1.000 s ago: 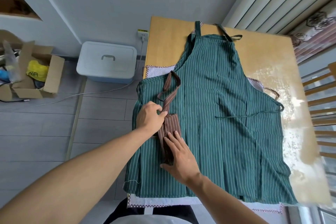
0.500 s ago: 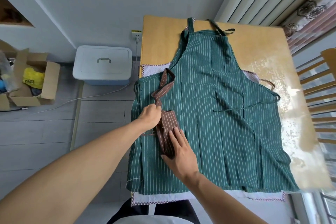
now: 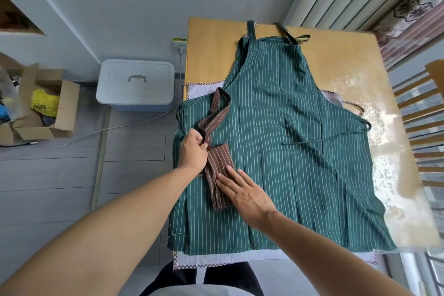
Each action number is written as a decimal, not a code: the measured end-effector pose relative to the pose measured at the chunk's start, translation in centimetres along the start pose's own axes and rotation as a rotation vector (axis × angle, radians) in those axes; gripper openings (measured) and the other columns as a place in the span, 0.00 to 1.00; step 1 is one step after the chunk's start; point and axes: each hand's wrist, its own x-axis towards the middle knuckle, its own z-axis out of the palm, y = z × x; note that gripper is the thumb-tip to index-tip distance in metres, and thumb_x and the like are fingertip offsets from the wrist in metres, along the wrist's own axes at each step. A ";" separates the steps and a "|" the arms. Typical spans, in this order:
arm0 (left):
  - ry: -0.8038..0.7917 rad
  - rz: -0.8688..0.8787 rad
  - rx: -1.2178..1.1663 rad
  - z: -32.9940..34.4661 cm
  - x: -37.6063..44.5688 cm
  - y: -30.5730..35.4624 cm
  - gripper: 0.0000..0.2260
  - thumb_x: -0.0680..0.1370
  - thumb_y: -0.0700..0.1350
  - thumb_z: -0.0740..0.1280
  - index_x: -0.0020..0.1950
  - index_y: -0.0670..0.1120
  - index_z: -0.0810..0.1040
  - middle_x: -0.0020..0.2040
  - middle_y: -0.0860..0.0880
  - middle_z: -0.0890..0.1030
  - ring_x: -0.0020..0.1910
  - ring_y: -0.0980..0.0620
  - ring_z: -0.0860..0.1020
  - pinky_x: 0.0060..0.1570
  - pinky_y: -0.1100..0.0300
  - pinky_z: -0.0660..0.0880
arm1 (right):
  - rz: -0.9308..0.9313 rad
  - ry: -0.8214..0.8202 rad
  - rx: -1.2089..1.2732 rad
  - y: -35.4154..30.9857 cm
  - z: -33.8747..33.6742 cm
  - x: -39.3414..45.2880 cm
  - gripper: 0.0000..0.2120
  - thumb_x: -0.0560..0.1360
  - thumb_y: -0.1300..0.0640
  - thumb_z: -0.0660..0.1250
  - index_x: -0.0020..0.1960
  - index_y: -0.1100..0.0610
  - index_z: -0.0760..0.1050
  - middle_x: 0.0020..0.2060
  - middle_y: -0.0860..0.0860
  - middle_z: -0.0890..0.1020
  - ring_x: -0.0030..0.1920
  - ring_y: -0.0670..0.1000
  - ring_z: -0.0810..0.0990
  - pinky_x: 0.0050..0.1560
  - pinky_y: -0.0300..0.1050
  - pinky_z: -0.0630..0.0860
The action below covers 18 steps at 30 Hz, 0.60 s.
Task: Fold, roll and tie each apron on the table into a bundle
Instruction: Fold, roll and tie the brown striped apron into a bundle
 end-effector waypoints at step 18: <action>-0.694 0.590 0.638 -3.2 -2.4 -4.0 0.39 0.74 0.65 0.70 0.80 0.57 0.58 0.77 0.58 0.35 0.74 0.56 0.29 0.74 0.47 0.30 | 0.092 0.184 0.838 5.4 -3.7 3.2 0.18 0.81 0.35 0.56 0.56 0.48 0.69 0.33 0.52 0.79 0.25 0.43 0.72 0.30 0.38 0.73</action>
